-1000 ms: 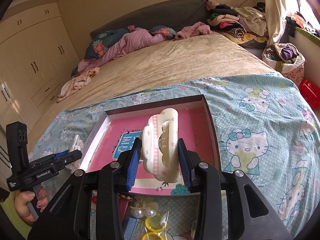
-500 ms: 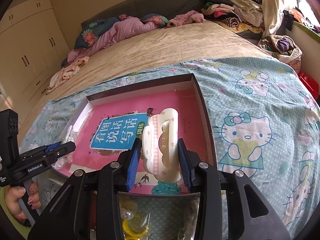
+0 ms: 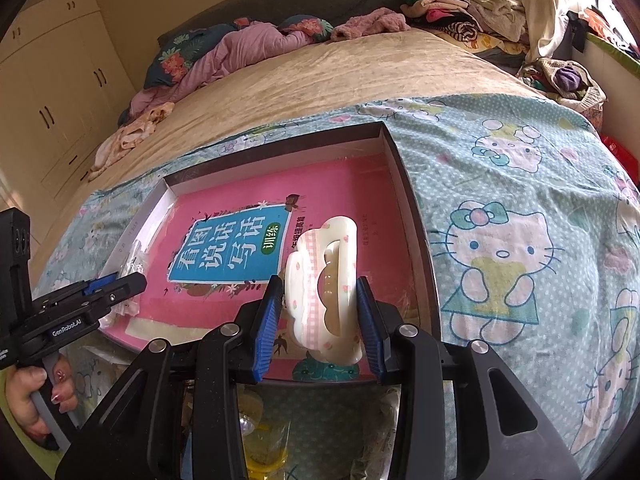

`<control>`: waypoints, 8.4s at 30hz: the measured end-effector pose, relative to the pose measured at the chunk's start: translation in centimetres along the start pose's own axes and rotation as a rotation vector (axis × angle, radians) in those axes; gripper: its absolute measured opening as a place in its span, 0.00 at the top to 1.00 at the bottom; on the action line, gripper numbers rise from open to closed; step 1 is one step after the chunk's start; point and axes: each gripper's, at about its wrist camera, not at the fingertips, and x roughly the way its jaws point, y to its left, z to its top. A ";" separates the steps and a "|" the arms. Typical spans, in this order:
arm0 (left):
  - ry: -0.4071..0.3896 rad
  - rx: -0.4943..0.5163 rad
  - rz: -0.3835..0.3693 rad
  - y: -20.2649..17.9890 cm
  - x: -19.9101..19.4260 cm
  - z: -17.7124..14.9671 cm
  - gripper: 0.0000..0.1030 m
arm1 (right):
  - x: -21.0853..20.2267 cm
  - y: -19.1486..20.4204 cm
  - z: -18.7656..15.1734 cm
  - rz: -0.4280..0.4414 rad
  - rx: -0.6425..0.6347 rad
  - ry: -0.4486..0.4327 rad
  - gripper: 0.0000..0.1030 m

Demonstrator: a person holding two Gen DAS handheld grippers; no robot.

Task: Organize jewelry
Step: 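Carry the claw clip with the right gripper into the box while the left drops the bag there, then open both grippers and withdraw them from the pink box, then grasp the small blue box with the right gripper while the left grasps a flat clear bag, then lower the blue box into the pink box with the right gripper while the left releases the bag inside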

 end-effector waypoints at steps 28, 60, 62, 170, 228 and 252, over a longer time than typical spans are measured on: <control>-0.123 0.019 0.003 -1.5 -6.1 0.2 0.25 | -7.4 -0.6 -0.1 0.058 0.073 -0.144 0.25; -0.183 0.038 -0.037 -1.8 -13.1 -2.8 0.09 | -16.1 4.5 -2.4 0.085 -0.037 -0.236 0.15; -0.175 0.042 -0.037 -1.8 -13.1 -3.2 0.09 | -16.2 4.7 -2.8 0.082 -0.045 -0.231 0.15; -0.098 -0.009 -0.089 -1.2 -9.4 -6.8 0.44 | -10.6 6.1 -8.9 0.063 -0.200 -0.059 0.63; -0.051 0.045 -0.095 -5.7 -0.3 0.6 0.44 | -5.0 -1.3 0.5 -0.016 -0.058 -0.092 0.71; 0.028 0.068 -0.065 -6.3 2.5 -0.2 0.41 | -5.2 -2.4 -1.5 -0.004 -0.012 -0.091 0.62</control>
